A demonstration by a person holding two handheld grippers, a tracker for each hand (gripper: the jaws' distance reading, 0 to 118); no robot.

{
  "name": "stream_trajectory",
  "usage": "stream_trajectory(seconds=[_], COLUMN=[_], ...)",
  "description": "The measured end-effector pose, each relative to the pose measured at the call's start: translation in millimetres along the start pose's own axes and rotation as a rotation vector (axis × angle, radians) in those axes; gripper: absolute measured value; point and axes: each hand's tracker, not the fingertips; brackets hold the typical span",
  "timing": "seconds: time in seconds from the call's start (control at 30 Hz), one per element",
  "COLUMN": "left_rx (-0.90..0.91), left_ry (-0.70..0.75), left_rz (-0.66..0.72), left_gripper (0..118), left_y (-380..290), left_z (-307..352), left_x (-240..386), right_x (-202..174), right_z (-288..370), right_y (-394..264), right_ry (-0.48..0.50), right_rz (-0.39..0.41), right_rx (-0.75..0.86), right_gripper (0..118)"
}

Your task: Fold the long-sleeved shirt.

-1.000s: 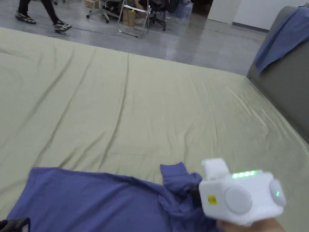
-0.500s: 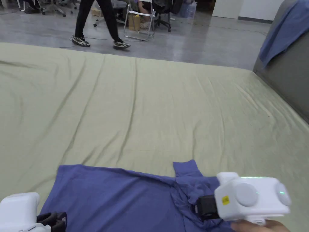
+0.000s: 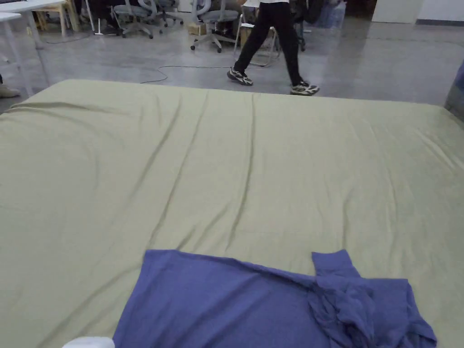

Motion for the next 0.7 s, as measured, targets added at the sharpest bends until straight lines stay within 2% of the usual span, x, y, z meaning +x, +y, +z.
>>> stream_trajectory(seconds=[0.03, 0.07, 0.1, 0.13, 0.17, 0.2, 0.27, 0.37, 0.4, 0.43, 0.47, 0.5, 0.53, 0.57, 0.6, 0.63, 0.67, 0.7], left_rx=[0.012, 0.033, 0.061, 0.035, 0.001, 0.101, 0.015, -0.067, -0.116, -0.164, -0.199, -0.198, -0.073, -0.09, -0.093, -0.082, -0.081, -0.053], left_ry=[-0.001, -0.006, -0.013, -0.012, 0.004, 0.04, 0.154, 0.269, 0.289, 0.307, 0.309, 0.303, 0.317, 0.319, 0.311, 0.209, 0.23, 0.291], left_rz=[-0.001, -0.011, -0.02, -0.026, -0.024, 0.012, 0.045, 0.035, 0.013, -0.021, -0.051, -0.103, -0.187, -0.243, -0.272, -0.246, -0.231, -0.262], left_gripper=[19, 58, 113, 118, 118, 117, 117, 117, 112, 101, 79, 64, 62, 50, 18, 0, 0, 0], left_y=[14, 35, 54, 79, 98, 122, 153, 157, 155, 149, 142, 133, 128, 128, 126, 126, 126, 127], left_z=[-7, -19, -33, -58, -84, -96, -146, -234, -255, -275, -280, -283, -271, -263, -255, -246, -239, -233], left_x=[-2, -7, -12, -19, -28, -38, -59, -84, -90, -95, -93, -89, -78, -70, -64, -61, -56, -55], right_x=[-7, -7, -7, -6, -12, -10, -6, -5, -1, -1, 6, 13, 22, 27, 35, 45, 52, 53], right_z=[-5, -5, -5, -5, -9, -10, -13, -19, -19, -22, -23, -25, -29, -36, -47, -60, -68, -83], right_y=[11, 15, 17, 19, 24, 24, 22, 26, 30, 36, 46, 57, 71, 89, 106, 125, 141, 162], right_ry=[-0.003, -0.003, -0.001, 0.005, 0.028, 0.056, 0.09, 0.067, 0.048, 0.028, 0.008, 0.008, 0.005, -0.004, -0.012, -0.072, -0.097, -0.098], right_rz=[0.012, 0.024, 0.022, 0.011, -0.011, -0.032, -0.053, -0.032, -0.019, -0.009, -0.006, -0.008, -0.013, -0.018, -0.023, -0.038, -0.083, -0.053], right_rx=[0.014, 0.032, 0.041, 0.051, 0.057, 0.051, 0.027, -0.005, -0.006, -0.004, -0.001, -0.001, 0.003, 0.003, 0.0, -0.01, 0.024, 0.039], right_gripper=[0, 0, 0, 0, 0, 0, 0, 0, 0, 0, 0, 0, 14, 53, 112, 116, 116, 116])
